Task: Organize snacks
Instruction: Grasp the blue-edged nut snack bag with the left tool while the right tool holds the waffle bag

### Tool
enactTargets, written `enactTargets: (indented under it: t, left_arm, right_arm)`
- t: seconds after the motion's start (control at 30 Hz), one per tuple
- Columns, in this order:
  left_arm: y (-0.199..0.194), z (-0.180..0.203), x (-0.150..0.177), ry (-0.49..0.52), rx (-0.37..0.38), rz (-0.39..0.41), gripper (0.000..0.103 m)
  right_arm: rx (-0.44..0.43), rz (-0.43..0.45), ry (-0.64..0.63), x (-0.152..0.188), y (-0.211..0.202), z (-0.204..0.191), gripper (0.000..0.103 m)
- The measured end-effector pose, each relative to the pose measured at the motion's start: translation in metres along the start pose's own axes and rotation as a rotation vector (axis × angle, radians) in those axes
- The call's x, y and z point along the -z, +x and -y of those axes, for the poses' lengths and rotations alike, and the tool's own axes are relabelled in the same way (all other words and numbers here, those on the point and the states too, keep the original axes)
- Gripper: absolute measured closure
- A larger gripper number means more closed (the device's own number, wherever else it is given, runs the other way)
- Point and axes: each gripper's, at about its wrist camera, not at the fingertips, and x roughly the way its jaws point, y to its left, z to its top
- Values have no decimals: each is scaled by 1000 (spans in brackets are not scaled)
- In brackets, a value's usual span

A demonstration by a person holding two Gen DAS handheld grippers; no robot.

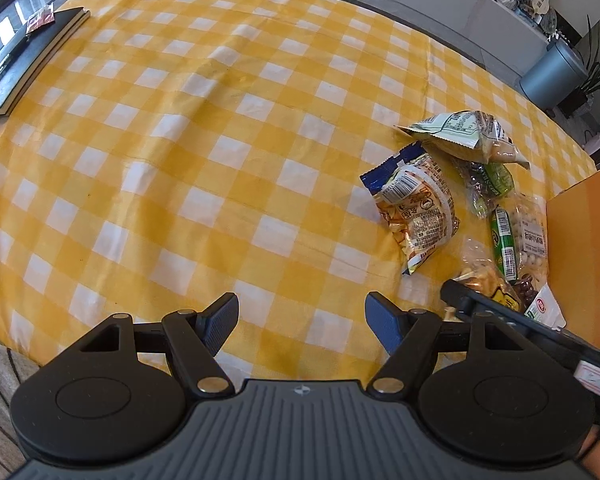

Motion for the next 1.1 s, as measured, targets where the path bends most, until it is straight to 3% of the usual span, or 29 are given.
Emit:
enactTargets:
  t: [0.23,0.43,0.63,0.7,0.73,0.9,1.1]
  left_arm:
    - [11,31,-2,-23,4,12,14]
    - [30,71,-12,-43,24,36,14]
    - [56,93,-28,-101,-70,50,14]
    - [65,94,-33,-146,-100,78,14]
    - [70,94,-36,-165,-110,83,8]
    - [90,98,-43,-248,-113,76,4]
    - [93,107,-42,-270,-168,137,2]
  right_arm:
    - [-93,69,42,-10,-42,33,26]
    - [-64,170,28,-20,-84,58,26]
    - [2,262,27,-19,-109,72,27]
    - [-7,271,12,-20,-113,72,26]
    - [0,276,9,-20,-113,71,26]
    - [-15,271,9,-19,-111,72,26]
    - [-49,252,12,-20,-105,71,26]
